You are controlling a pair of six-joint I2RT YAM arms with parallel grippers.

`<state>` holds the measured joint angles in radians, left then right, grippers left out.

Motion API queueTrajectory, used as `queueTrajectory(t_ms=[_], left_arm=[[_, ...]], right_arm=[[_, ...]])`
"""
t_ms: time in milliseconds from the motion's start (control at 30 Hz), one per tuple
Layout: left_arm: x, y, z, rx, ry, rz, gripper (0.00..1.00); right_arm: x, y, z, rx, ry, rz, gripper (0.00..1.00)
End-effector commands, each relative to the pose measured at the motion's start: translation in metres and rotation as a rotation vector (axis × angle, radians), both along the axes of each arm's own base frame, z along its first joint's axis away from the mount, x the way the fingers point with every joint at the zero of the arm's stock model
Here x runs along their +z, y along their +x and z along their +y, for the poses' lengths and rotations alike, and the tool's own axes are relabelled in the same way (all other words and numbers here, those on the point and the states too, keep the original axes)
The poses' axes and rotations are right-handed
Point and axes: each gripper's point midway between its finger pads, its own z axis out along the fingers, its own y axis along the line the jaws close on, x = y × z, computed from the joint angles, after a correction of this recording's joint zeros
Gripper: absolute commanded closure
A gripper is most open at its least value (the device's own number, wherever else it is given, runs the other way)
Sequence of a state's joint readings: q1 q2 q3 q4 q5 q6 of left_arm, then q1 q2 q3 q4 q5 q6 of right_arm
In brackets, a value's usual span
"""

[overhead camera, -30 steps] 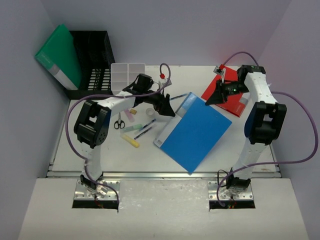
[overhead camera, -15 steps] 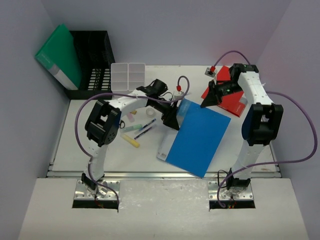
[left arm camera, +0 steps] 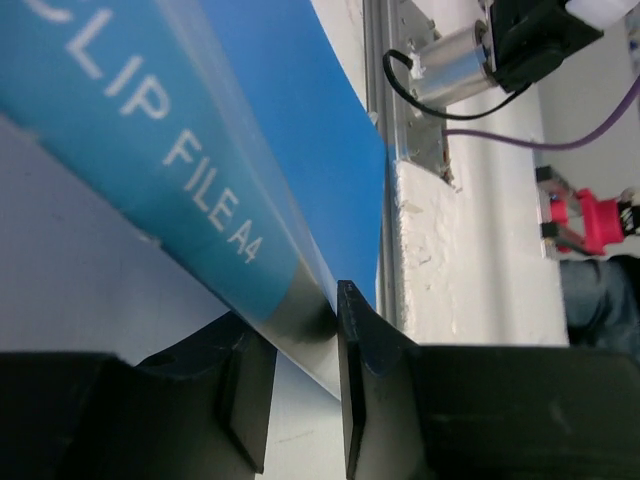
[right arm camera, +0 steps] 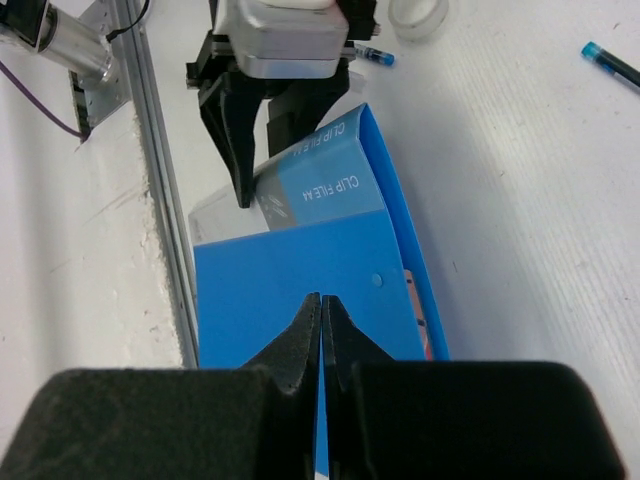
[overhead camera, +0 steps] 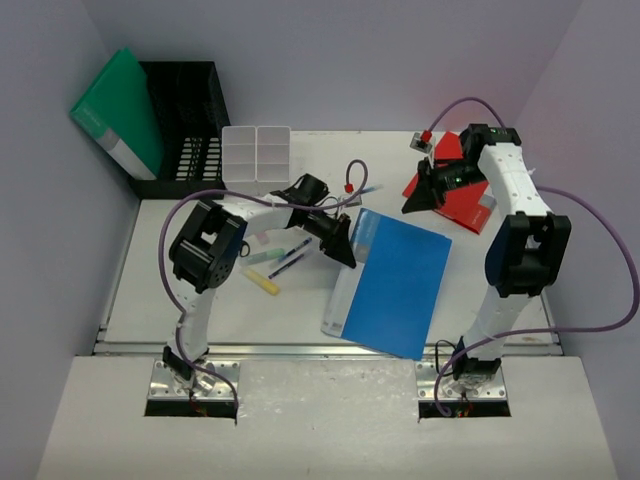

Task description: Organize the desk

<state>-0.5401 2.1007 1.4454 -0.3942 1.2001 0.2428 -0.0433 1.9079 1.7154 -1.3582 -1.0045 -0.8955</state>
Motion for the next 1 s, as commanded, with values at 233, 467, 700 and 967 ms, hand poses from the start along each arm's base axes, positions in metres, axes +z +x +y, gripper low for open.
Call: queueTrajectory(t_ms=[233, 467, 700, 967], left_arm=[[0.101, 0.014, 0.008, 0.115, -0.179, -0.355, 1.00], [0.131, -0.007, 0.020, 0.077, -0.203, -0.519, 1.00], [0.134, -0.017, 0.023, 0.045, -0.180, -0.574, 1.00], [0.142, -0.030, 0.024, 0.032, -0.185, -0.644, 1.00]], right_arm=[[0.039, -0.025, 0.004, -0.023, 0.016, -0.017, 0.18], [0.069, -0.027, 0.010, 0.017, 0.060, -0.174, 0.01], [0.126, -0.029, 0.020, 0.049, 0.083, -0.327, 0.02], [0.148, -0.056, 0.027, 0.128, -0.033, -0.535, 0.02]])
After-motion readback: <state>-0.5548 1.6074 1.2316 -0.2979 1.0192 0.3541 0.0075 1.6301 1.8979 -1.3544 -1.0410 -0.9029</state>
